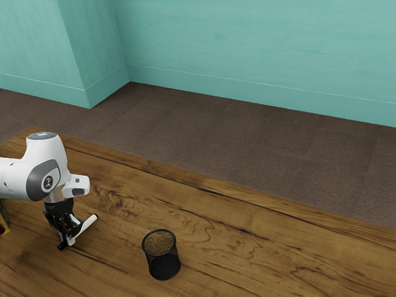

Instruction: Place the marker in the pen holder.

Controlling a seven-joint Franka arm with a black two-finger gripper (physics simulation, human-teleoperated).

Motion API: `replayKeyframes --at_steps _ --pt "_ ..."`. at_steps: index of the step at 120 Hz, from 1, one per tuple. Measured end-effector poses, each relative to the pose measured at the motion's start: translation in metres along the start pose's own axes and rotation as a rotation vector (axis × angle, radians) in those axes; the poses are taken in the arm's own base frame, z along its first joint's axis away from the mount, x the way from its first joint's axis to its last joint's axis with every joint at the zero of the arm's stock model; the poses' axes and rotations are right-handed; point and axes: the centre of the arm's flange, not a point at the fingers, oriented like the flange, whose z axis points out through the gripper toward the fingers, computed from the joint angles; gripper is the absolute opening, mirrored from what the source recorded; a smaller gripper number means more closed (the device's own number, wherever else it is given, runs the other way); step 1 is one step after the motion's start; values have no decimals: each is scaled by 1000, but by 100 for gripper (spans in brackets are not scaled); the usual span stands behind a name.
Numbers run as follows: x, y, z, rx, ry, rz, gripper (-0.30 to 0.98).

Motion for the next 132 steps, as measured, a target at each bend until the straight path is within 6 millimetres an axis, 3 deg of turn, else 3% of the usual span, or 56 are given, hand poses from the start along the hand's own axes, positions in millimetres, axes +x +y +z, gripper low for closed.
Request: replayKeyframes --at_steps 39,60,70,86,101,132 --pt "0 1 -6 -4 9 2 2" --pt "-2 4 -41 -35 59 15 -1" --pt "5 5 -66 -37 77 26 -3" --pt "31 39 -136 -10 74 128 -4" --pt "36 79 -181 14 8 202 -5" --pt "26 113 -194 30 -132 231 -7"
